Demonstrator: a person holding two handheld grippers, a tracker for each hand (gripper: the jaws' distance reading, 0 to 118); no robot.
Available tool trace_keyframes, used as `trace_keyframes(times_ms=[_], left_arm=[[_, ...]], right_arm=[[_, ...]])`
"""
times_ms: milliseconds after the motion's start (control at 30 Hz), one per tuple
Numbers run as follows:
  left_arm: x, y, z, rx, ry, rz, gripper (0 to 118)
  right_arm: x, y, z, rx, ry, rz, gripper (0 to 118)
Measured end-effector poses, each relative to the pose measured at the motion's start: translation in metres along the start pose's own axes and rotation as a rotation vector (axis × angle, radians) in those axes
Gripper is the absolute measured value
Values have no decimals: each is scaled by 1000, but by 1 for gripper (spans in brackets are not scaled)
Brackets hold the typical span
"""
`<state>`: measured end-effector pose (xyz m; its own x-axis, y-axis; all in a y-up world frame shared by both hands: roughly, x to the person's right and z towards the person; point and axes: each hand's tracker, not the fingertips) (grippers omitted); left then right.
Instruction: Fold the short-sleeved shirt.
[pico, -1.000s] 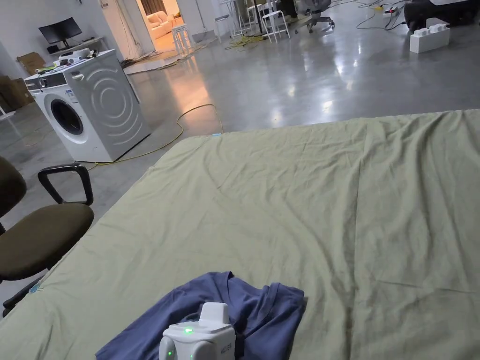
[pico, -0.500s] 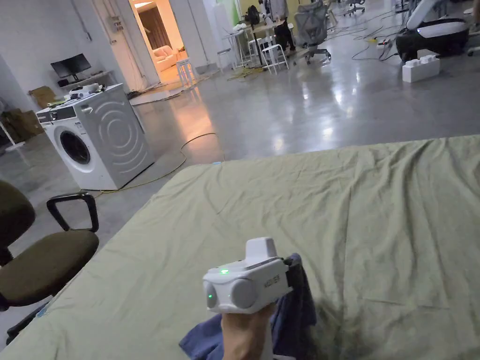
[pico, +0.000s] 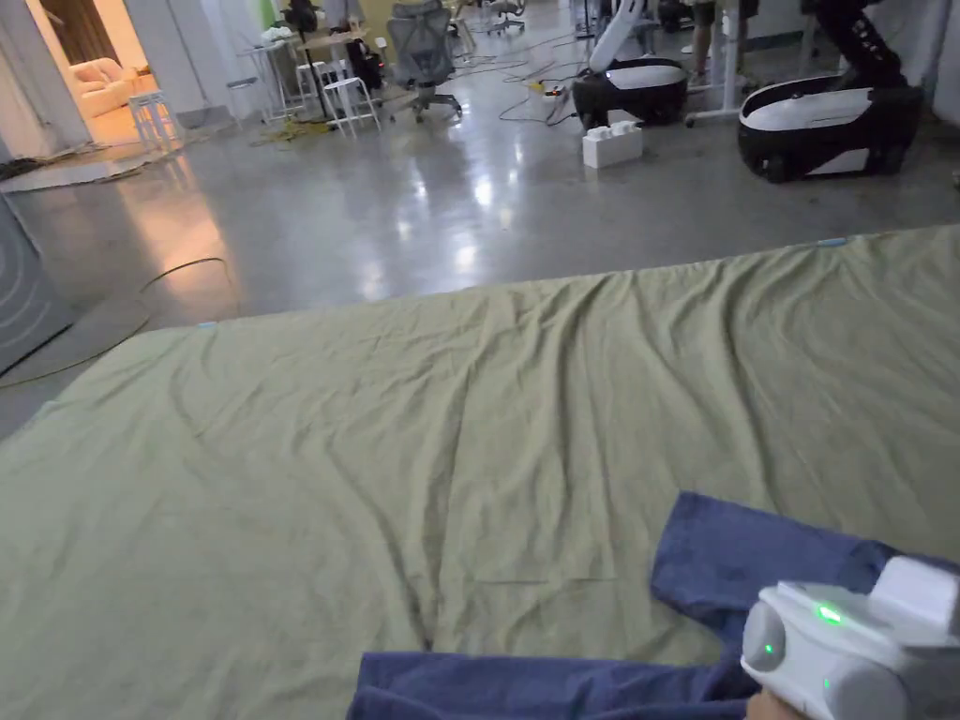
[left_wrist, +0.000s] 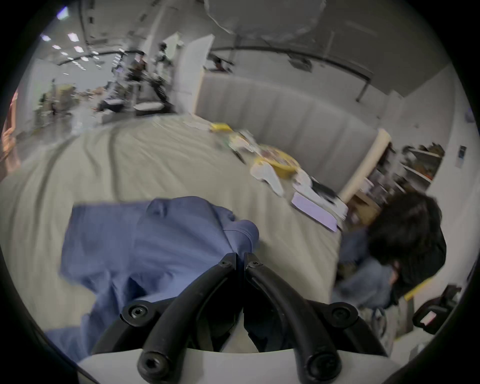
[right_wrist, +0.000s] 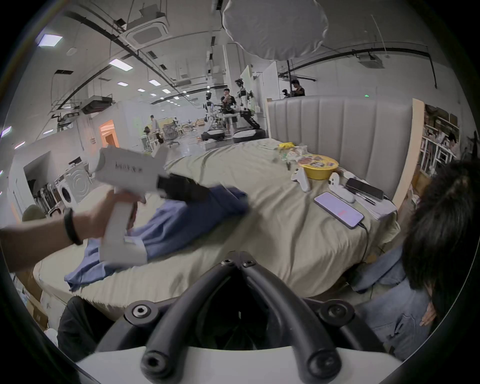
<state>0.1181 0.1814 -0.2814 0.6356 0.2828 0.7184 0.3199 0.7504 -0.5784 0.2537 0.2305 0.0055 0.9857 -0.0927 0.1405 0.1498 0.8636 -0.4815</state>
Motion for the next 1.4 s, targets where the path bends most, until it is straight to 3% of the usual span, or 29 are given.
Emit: trace_keyframes(times_ms=[67,233,267,300,333,367,567,733,867,967,1033,1067,1100,1133,1233,1400], left_arm=[[37,-32,-14,-53,-77,-18,4],[66,-71,-23,-78,-44,-19,10],[61,-71,-16,-66,-50,2,23],[55,-68,-2,-38,-62,45,54],[49,-63,15,0,-64,67,74],[44,-59,35,51,-45,76,81],[13,-54,225,397,257,79,80],[26,-82,352,542,642,-86,80],[49,-113,413,619,809,-74,78],[65,-138,448,750,903,-20,68],[76,-151,470,731,946,1,38],[80,-155,477,726,972,-3,13],[86,-158,483,718,1017,-8,5],[91,-161,488,705,1050,-6,4],[97,-170,494,692,963,13,0],[103,-171,489,690,1004,29,0]], right_arm=[[5,-3,1,-6,-4,-6,1],[5,-2,3,10,-15,9,1],[4,0,5,20,-6,15,1],[2,2,6,36,14,23,1],[-1,5,6,46,30,28,1],[-4,8,5,53,45,34,1],[-37,39,-5,149,181,93,1],[-68,70,2,262,279,153,1],[-89,88,11,319,333,180,1],[-101,98,20,354,369,236,1],[-107,100,30,395,366,278,1],[-108,101,34,413,375,298,1],[-109,98,38,413,379,298,1],[-110,96,42,440,384,312,1],[-114,92,57,536,371,371,1],[-113,88,55,480,361,353,1]])
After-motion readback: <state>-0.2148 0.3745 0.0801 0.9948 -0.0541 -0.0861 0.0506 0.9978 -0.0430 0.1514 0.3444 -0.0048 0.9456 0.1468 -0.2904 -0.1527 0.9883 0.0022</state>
